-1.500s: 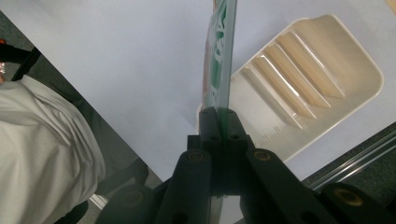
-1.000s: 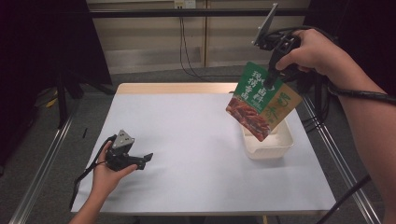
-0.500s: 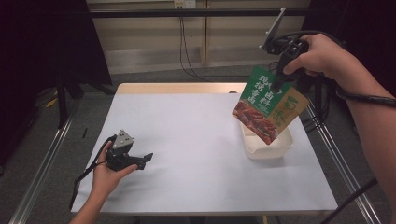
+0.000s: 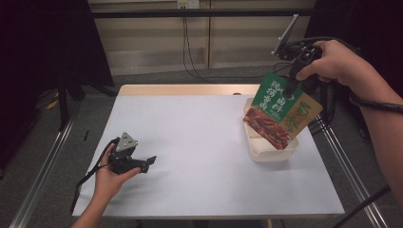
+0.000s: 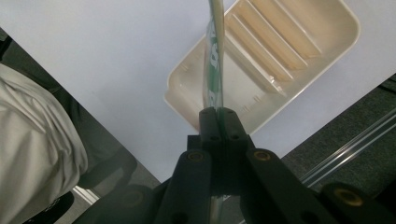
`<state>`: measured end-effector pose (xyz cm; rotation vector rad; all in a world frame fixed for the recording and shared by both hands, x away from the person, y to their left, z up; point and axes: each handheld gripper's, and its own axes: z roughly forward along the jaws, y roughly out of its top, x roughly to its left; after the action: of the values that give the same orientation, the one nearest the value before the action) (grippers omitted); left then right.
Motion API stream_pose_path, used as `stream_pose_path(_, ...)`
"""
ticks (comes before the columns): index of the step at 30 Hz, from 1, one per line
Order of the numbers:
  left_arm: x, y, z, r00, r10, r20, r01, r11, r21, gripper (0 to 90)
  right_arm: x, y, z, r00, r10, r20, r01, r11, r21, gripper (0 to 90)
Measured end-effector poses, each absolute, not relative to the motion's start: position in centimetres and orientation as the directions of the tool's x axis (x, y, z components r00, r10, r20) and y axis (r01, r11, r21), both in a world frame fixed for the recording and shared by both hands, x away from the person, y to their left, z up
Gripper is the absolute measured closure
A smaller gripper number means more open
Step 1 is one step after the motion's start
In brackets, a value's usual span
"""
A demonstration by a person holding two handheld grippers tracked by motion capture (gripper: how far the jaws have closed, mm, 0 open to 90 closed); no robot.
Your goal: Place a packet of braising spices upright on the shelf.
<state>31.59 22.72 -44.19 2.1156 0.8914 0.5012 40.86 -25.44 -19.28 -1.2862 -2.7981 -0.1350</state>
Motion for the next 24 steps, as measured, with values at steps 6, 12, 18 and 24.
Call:
stream_pose_path(6, 31.6, 22.7, -44.2, 0.678, 0.732, 0.058, 0.429, -0.459, 0.778, 9.1, 40.9, -25.8, -19.6, -0.646, 0.757, 0.097, 0.763, 0.644, 0.057, 90.0)
stream_pose_path(12, 31.6, 22.8, -44.2, 0.681, 0.730, 0.059, 0.427, -0.461, 0.778, 9.1, 40.9, -25.8, -20.3, -0.653, 0.752, 0.095, 0.757, 0.652, 0.043, 90.0)
stream_pose_path(18, 31.6, 22.7, -44.2, 0.681, 0.730, 0.059, 0.427, -0.461, 0.778, 9.1, 40.8, -26.0, -20.7, -0.637, 0.765, 0.095, 0.770, 0.638, 0.025, 90.0)
stream_pose_path(24, 31.5, 22.6, -44.2, 0.678, 0.732, 0.062, 0.427, -0.461, 0.778, 9.2, 40.7, -26.5, -20.8, -0.639, 0.764, 0.092, 0.768, 0.640, 0.018, 90.0)
